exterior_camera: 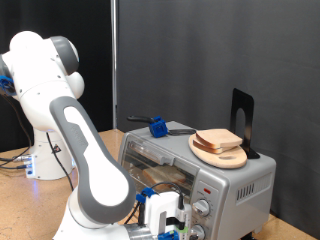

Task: Make a piece of toast with the oven

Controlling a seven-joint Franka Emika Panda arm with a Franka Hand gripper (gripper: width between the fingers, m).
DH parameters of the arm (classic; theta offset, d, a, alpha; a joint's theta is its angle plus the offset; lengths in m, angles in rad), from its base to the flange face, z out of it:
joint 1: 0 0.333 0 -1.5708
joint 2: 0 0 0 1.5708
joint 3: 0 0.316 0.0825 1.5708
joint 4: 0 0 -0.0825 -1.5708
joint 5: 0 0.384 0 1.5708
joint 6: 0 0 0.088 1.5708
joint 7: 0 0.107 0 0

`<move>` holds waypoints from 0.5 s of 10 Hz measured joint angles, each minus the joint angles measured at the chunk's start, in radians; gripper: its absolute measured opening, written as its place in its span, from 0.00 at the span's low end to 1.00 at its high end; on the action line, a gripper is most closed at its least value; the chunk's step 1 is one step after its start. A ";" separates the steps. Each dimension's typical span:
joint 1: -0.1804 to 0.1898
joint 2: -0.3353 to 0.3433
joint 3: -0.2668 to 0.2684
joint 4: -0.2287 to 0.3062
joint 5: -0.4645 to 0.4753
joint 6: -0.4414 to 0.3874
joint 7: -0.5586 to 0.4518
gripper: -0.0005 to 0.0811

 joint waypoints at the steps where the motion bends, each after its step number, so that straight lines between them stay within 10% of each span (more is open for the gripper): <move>1: -0.002 -0.001 -0.003 -0.002 -0.003 -0.001 0.000 0.01; 5: 0.005 -0.003 -0.011 0.004 -0.066 -0.001 0.066 0.32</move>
